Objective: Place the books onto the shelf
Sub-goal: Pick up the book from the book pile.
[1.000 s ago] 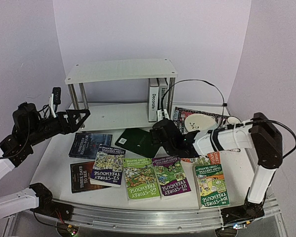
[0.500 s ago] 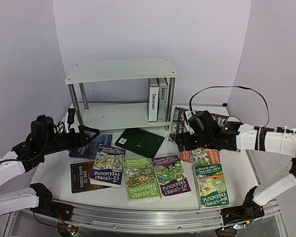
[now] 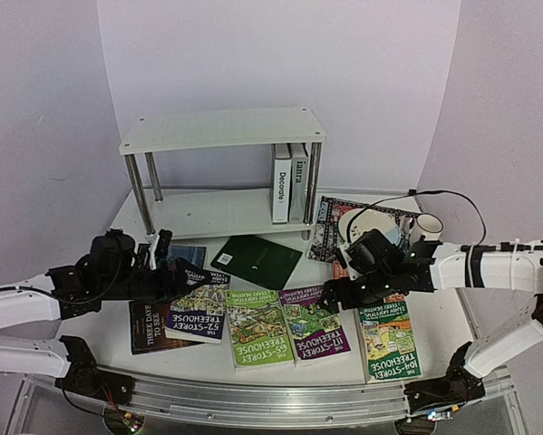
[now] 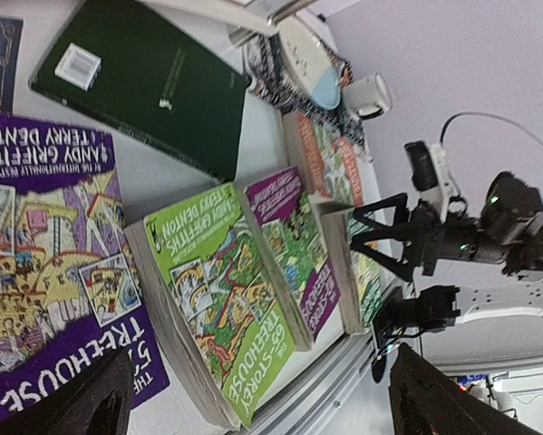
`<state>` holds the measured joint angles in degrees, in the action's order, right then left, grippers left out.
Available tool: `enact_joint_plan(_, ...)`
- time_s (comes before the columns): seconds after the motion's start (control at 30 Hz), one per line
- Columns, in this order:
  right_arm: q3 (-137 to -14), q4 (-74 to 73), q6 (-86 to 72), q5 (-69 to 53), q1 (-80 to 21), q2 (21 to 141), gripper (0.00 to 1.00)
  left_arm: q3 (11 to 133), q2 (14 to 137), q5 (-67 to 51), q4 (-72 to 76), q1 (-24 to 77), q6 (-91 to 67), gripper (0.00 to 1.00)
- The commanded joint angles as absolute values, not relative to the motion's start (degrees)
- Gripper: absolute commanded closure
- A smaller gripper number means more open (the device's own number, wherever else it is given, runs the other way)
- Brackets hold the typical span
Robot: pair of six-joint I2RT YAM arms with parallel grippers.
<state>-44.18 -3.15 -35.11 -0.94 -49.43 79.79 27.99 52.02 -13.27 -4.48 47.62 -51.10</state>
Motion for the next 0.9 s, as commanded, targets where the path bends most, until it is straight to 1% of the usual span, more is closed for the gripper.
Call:
enact_joint_plan(0.0, -43.41, 0.58, -39.73, -9.47, -49.68, 82.64, 0.11, 32.39, 57.81, -9.27, -2.88, 50.47, -52.79, 0.01)
enact_joint_plan(0.1, -42.33, 4.08, -40.75, -10.23, -49.81, 82.57, 0.12, 33.93, 58.98, -6.87, -5.18, 50.54, -53.63, 0.01)
enact_joint_plan(0.27, -43.68, 4.31, -38.96, -9.45, -49.95, 84.45, 0.12, 38.17, 58.48, 4.08, -17.24, 50.34, -53.93, 0.0)
enact_joint_plan(0.3, -44.05, 4.34, -38.87, -9.66, -50.01, 85.02, 0.12, 38.74, 58.27, 4.54, -18.46, 49.8, -54.04, 0.0)
enact_joint_plan(0.33, -44.36, 4.48, -38.81, -9.84, -50.05, 85.57, 0.12, 39.07, 57.85, 4.12, -19.32, 48.57, -53.84, 0.0)
enact_joint_plan(0.47, -45.08, 6.84, -39.46, -9.91, -50.98, 87.56, 0.13, 37.44, 55.77, -5.9, -19.54, 37.69, -52.69, 0.0)
enact_joint_plan(0.53, -45.75, 7.28, -39.45, -9.73, -51.71, 88.3, 0.13, 36.4, 55.74, -8.32, -19.41, 34.01, -51.66, 0.0)
enact_joint_plan(0.87, -40.54, 7.29, -39.87, -5.09, -52.29, 86.07, 0.13, 34.35, 62.21, -12.03, -19.24, 32.28, -48.01, 0.0)
